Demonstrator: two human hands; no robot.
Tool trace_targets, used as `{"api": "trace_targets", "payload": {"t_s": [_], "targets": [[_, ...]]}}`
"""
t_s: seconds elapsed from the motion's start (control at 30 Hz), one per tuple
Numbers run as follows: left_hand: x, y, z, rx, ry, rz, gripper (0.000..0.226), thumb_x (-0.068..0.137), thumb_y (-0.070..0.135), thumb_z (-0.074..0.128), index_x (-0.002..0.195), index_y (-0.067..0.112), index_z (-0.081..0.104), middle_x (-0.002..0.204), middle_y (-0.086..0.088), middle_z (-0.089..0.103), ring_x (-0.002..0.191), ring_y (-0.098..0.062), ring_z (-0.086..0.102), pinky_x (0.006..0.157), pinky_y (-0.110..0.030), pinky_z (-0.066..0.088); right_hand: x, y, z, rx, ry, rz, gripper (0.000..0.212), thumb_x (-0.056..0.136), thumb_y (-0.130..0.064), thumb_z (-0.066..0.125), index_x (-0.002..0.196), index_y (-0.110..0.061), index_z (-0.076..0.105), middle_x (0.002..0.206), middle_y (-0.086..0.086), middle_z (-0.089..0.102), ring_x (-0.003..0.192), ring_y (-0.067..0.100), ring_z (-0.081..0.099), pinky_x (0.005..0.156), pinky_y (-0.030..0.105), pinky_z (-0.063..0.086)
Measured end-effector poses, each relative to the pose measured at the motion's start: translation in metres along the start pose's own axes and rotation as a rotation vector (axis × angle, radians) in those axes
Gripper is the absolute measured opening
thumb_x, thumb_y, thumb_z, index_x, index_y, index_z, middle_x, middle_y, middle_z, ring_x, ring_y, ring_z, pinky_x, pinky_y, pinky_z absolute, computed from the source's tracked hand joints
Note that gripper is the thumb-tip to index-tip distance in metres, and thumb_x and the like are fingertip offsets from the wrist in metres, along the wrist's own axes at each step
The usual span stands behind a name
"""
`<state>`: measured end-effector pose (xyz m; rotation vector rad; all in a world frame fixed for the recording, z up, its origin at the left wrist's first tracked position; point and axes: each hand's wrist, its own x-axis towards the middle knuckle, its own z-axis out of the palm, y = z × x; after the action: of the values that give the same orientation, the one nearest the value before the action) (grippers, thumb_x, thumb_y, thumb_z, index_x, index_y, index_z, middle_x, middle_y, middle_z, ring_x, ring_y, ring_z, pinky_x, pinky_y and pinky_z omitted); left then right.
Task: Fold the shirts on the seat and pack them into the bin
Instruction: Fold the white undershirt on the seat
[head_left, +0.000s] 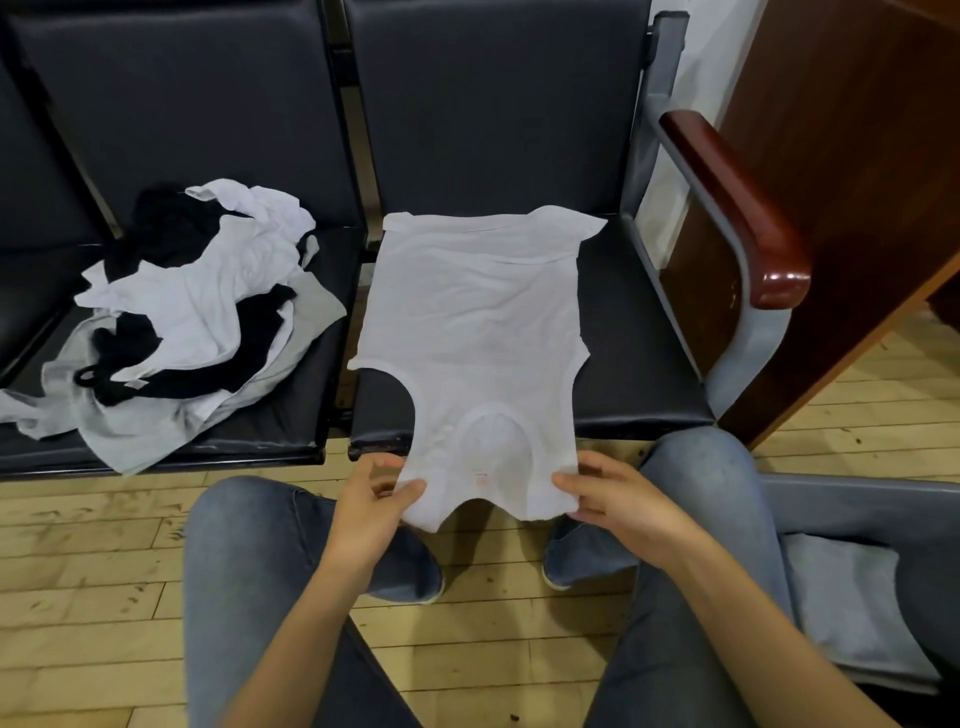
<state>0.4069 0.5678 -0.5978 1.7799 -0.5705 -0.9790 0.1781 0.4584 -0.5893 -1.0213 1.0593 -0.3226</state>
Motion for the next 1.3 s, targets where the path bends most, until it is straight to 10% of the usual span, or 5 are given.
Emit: {"api": "trace_targets", "payload": {"t_s": [0.2, 0.4, 0.6, 0.9, 1.3], "targets": [[-0.012, -0.013, -0.010, 0.189, 0.064, 0.070, 0.009, 0.087, 0.015, 0.066, 0.093, 0.015, 0.059, 0.079, -0.004, 0.067, 0.073, -0.020, 0.065, 0.063, -0.025, 0.056, -0.018, 0.017, 0.007, -0.428, 0.295, -0.243, 0.076, 0.087, -0.009, 0.065, 0.149, -0.022, 0.023, 0.089, -0.010, 0.065, 0.084, 0.004, 0.061, 0.066, 0.010, 0.047], [-0.018, -0.022, -0.015, 0.274, 0.078, 0.119, 0.007, 0.085, 0.019, 0.069, 0.086, 0.021, 0.063, 0.078, 0.001, 0.069, 0.077, -0.017, 0.064, 0.075, -0.034, 0.052, -0.025, 0.029, 0.010, -0.412, 0.452, -0.441, 0.053, 0.090, -0.011, 0.062, 0.135, -0.030, 0.042, 0.090, -0.011, 0.063, 0.083, 0.006, 0.062, 0.078, 0.024, 0.051], [-0.025, -0.019, -0.018, 0.182, -0.047, 0.196, 0.023, 0.084, 0.009, 0.069, 0.091, 0.031, 0.068, 0.093, 0.012, 0.070, 0.091, -0.006, 0.064, 0.077, -0.008, 0.045, -0.026, 0.027, 0.006, -0.292, 0.433, -0.417, 0.066, 0.087, -0.006, 0.065, 0.137, -0.034, 0.033, 0.100, -0.009, 0.060, 0.086, 0.009, 0.062, 0.073, 0.018, 0.048], [-0.027, -0.001, -0.016, 0.096, 0.033, 0.374, 0.022, 0.087, 0.006, 0.065, 0.098, 0.025, 0.070, 0.095, 0.016, 0.071, 0.091, 0.001, 0.064, 0.075, -0.007, 0.047, -0.039, 0.007, 0.001, -0.338, 0.150, -0.500, 0.025, 0.078, 0.003, 0.072, 0.096, -0.014, 0.067, 0.110, -0.005, 0.062, 0.100, 0.003, 0.062, 0.081, 0.012, 0.049], [-0.045, 0.030, -0.023, 0.092, -0.013, 0.561, 0.030, 0.090, 0.007, 0.060, 0.097, 0.034, 0.070, 0.101, 0.014, 0.069, 0.100, 0.001, 0.060, 0.085, -0.009, 0.043, -0.050, -0.018, -0.001, -0.856, 0.621, -0.972, 0.013, 0.088, -0.009, 0.062, 0.098, -0.015, 0.068, 0.102, -0.002, 0.063, 0.098, 0.009, 0.049, 0.087, 0.004, 0.032]]}}
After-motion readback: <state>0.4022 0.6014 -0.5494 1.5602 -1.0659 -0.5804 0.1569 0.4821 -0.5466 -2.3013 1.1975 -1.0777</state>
